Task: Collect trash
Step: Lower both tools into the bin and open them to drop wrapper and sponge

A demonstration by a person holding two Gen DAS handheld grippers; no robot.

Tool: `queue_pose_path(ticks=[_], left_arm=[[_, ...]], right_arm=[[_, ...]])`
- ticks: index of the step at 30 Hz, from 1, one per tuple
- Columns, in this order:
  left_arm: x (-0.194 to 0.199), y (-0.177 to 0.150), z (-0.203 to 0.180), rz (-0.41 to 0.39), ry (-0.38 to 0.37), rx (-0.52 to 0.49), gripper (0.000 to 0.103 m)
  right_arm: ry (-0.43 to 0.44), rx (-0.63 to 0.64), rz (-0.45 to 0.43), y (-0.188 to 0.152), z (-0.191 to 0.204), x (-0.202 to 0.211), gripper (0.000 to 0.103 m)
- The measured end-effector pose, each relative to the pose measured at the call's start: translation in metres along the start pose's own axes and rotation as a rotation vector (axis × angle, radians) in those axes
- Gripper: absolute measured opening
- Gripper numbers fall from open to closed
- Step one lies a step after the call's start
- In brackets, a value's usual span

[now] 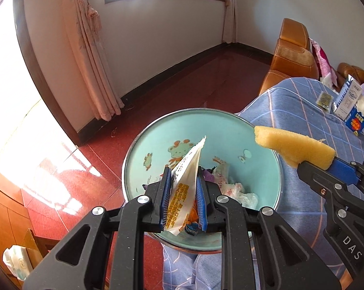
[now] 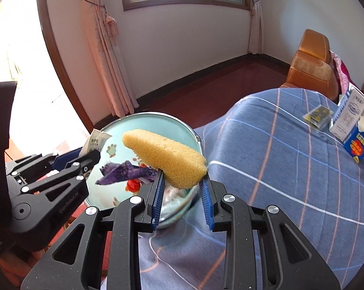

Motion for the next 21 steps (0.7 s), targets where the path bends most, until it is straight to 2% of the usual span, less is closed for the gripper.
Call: queue_pose_path(ticks=[12,21], left_arm=[[-0.033,0.006,0.003,0.053,0.001,0.031,0.02],[-0.05,0.01,0.005,0.075,0.002,0.04,0.02]], right_arm=[[0.007,-0.025,0.03,0.017,0.002,-0.033,0.03],[0.009,-0.035,0.059,0.016,0.001,-0.051,0.03]])
Point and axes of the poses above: each gripper's, at about its wrist camera, not at the fingertips, and x roughly against the way its jaws point, z to its left, y to its top, the point moved 9 cm from there along -x, roughly the way its jaws point, and after that the axes turned 1 degree about y, right-handed, at the moved point
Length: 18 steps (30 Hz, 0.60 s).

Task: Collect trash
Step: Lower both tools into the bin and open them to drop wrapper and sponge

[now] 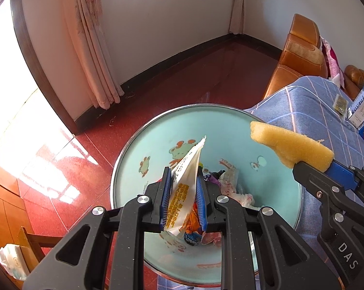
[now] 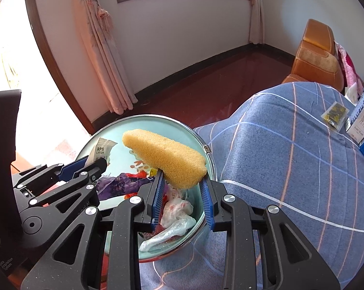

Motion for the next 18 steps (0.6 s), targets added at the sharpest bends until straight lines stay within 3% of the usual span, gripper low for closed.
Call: queue_pose_path(ticks=[18], left_arm=[[-0.037,0.003,0.003,0.075,0.001,0.022,0.02]], right_arm=[[-0.001,-0.044,0.061,0.008,-0.001,-0.04,0.03]])
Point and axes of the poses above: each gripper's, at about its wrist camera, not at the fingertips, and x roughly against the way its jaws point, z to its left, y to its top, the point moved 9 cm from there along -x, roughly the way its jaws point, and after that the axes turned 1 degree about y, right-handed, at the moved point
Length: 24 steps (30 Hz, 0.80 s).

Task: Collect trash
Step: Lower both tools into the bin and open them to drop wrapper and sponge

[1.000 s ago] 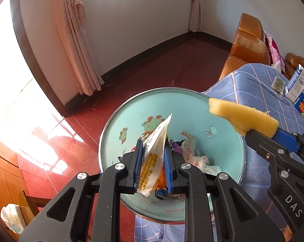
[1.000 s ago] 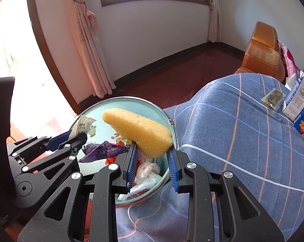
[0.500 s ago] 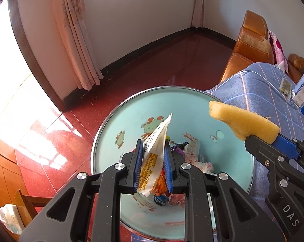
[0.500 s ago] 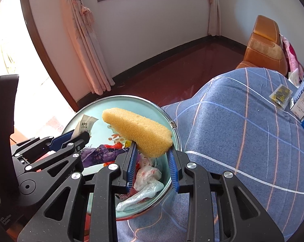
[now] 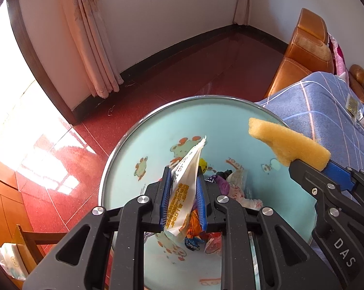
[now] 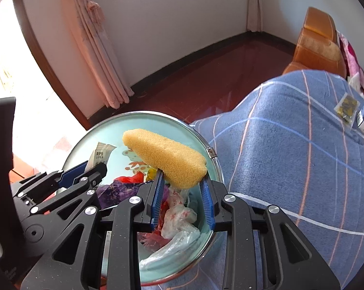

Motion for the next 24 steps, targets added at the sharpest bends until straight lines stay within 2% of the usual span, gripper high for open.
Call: queue_pose_path(ticks=[17,24], left_arm=[[-0.03,0.001,0.008,0.053,-0.006,0.008,0.02],[-0.029,-0.004,0.011,0.06,-0.008,0.008,0.02]], right_arm=[[-0.002,-0.015,0.043,0.003,0.003,-0.021,0.031],[0.004,-0.015,0.066,0.002,0.005,-0.03,0.031]])
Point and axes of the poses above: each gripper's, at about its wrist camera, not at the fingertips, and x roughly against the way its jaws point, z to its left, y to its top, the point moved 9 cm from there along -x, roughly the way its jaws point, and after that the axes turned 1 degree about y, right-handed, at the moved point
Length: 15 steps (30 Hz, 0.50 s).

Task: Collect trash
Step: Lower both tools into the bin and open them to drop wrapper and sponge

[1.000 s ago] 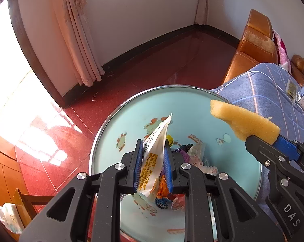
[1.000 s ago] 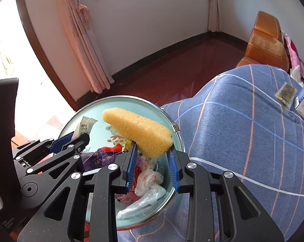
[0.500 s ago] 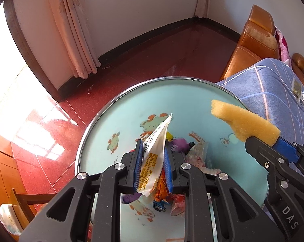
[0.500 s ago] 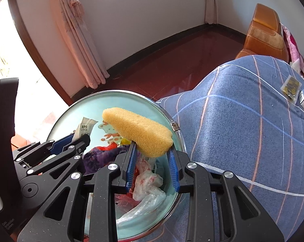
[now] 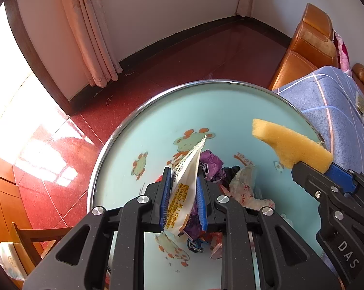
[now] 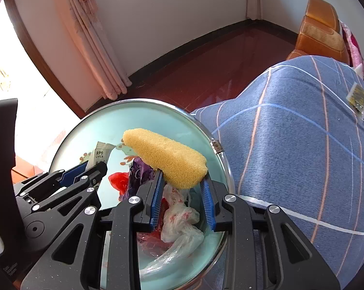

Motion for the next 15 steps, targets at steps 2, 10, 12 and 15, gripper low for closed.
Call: queue_pose_path(ticks=[2,10,12,15], left_arm=[[-0.003,-0.001,-0.002,0.007,0.0,-0.011,0.02],[0.002,-0.001,-0.006,-0.002,-0.005,-0.025,0.04],[0.008,0.001,-0.006,-0.024,0.017,-0.038,0.056],[0.012,0.002,-0.005,-0.033,0.017,-0.03,0.059]], right_arm=[[0.002,0.003,0.005,-0.001,0.0,-0.001,0.031],[0.046,-0.015,0.019,0.0,-0.003,-0.001,0.039],[0.059,-0.023,0.011,0.001,-0.003,0.004,0.048],[0.059,-0.041,-0.023,0.003,-0.008,0.015,0.052]])
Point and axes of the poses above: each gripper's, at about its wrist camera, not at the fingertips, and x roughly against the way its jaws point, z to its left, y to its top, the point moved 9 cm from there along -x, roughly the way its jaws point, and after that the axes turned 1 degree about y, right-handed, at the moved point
